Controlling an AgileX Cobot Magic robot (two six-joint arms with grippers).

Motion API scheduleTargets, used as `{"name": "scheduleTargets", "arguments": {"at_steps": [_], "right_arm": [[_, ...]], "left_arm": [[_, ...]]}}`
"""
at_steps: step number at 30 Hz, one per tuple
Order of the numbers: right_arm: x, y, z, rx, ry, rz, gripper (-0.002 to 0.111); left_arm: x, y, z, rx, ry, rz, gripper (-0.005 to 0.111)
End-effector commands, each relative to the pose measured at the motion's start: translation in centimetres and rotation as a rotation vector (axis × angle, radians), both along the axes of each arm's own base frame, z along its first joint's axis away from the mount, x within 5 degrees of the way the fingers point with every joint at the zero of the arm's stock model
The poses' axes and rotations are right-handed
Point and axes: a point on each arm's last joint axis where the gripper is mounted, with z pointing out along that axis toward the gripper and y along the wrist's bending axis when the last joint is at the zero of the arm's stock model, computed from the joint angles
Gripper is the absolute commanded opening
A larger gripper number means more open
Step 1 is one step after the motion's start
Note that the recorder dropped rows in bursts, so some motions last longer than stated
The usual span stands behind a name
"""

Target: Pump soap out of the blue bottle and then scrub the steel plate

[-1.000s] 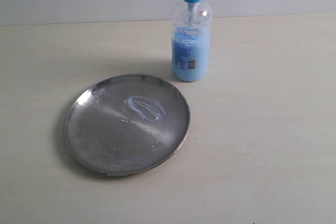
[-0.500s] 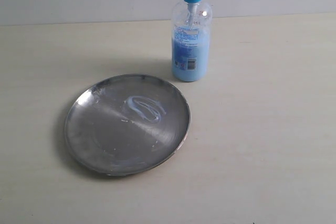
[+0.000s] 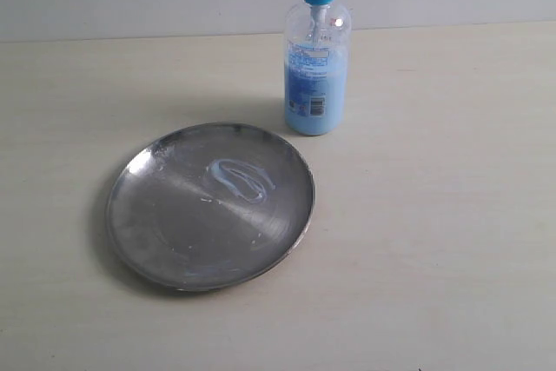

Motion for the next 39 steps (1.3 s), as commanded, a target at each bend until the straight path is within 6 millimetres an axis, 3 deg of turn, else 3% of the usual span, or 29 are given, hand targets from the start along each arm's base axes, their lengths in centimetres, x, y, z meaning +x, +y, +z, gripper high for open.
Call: {"name": "scheduleTargets", "arguments": {"at_steps": [1,10,15,20,28,39], "right_arm": [[-0.1,0.0,0.0,0.006,-0.012,-0.002,0.000],[-0.1,0.0,0.0,0.006,-0.012,-0.002,0.000],[-0.1,0.0,0.0,0.006,-0.012,-0.002,0.000],[-0.1,0.0,0.0,0.006,-0.012,-0.002,0.000],[-0.1,0.0,0.0,0.006,-0.012,-0.002,0.000],[-0.1,0.0,0.0,0.006,-0.012,-0.002,0.000]], "left_arm": [[-0.6,0.4,-1.6,0.005,-0.006,0.020,0.000],[-1.7,1.4,-5.4,0.000,-0.014,0.122,0.000],[-1.5,2.4,-9.2,-0.119,0.030,0.287,0.000],[-0.9,3.1,-12.8,-0.100,0.110,0.405,0.000],[-0.6,3.2,-15.3,-0.075,0.177,0.425,0.000],[-0.7,3.4,-16.3,-0.059,0.284,0.467,0.000]]}}
